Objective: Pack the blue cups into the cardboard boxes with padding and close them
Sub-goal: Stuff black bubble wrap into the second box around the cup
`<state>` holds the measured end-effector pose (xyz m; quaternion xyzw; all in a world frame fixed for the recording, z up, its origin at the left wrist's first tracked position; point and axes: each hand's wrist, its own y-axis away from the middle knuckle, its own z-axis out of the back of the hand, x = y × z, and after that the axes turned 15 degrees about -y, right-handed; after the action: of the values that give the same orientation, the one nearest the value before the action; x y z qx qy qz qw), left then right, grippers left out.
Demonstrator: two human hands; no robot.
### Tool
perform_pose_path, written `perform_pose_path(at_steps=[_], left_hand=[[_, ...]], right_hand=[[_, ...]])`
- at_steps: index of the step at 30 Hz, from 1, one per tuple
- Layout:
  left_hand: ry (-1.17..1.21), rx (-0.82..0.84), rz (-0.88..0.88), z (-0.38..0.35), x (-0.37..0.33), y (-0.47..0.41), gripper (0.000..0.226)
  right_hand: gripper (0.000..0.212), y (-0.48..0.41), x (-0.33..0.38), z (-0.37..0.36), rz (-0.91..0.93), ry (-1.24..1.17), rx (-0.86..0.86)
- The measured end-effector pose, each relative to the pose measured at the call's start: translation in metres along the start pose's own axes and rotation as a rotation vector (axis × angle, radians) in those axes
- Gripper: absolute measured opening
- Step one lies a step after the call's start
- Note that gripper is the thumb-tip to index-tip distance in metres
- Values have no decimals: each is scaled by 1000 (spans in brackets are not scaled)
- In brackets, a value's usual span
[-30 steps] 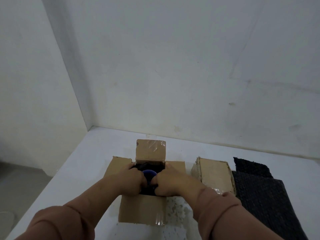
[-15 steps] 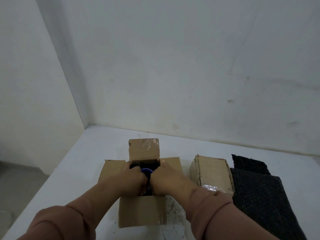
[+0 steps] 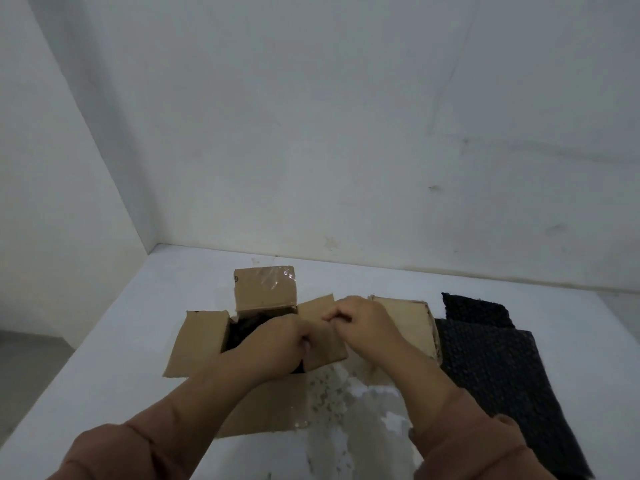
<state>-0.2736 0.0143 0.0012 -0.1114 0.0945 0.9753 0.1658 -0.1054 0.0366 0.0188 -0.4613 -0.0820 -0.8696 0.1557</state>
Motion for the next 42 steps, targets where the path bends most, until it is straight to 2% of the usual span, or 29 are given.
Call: perform_pose_path(at_steps=[3, 6, 10, 13, 15, 16, 18, 19, 22, 24, 26, 28, 31, 34, 38, 40, 42], left_hand=[[173, -99, -20, -3, -56, -7, 23], [300, -58, -82, -22, -114, -17, 22], [472, 184, -77, -62, -182, -37, 22], [694, 440, 129, -89, -215, -55, 27], [809, 532, 304, -99, -231, -65, 14], [841, 542, 370, -100, -238, -67, 6], [893, 527, 449, -105, -249, -78, 29], [923, 514, 483, -106, -254, -82, 33], [1006, 470, 558, -106, -264, -91, 18], [1036, 425, 560, -109, -267, -96, 14], [1044, 378, 544, -113, -268, -101, 20], [994, 341, 519, -116, -272, -106, 13], [876, 265, 486, -114, -276, -111, 20], [867, 246, 413, -106, -280, -116, 30], [1034, 210, 290, -78, -280, -114, 36], [1173, 183, 290, -60, -274, -109, 35], [1261, 152, 268, -41, -263, -102, 35]], right_hand=[[18, 36, -29, 36, -82, -190, -293], [17, 77, -72, 74, -300, -258, -475], [21, 125, -138, 109, -615, -67, -391], [33, 151, -170, 117, -700, 6, -286], [42, 160, -185, 116, -688, 55, -172], [46, 163, -191, 114, -668, 77, -113], [50, 167, -200, 109, -631, 96, -26], [50, 168, -204, 108, -618, 99, -2], [50, 170, -214, 107, -578, 130, 14], [48, 170, -217, 109, -553, 145, 30], [45, 171, -219, 110, -512, 137, 21], [42, 171, -220, 110, -485, 124, 0], [42, 171, -223, 114, -491, 114, 4], [39, 171, -224, 124, -531, -20, -115], [26, 167, -222, 153, -576, -212, -591], [15, 164, -221, 167, -594, -471, -742], [18, 157, -216, 173, -635, -874, -690]])
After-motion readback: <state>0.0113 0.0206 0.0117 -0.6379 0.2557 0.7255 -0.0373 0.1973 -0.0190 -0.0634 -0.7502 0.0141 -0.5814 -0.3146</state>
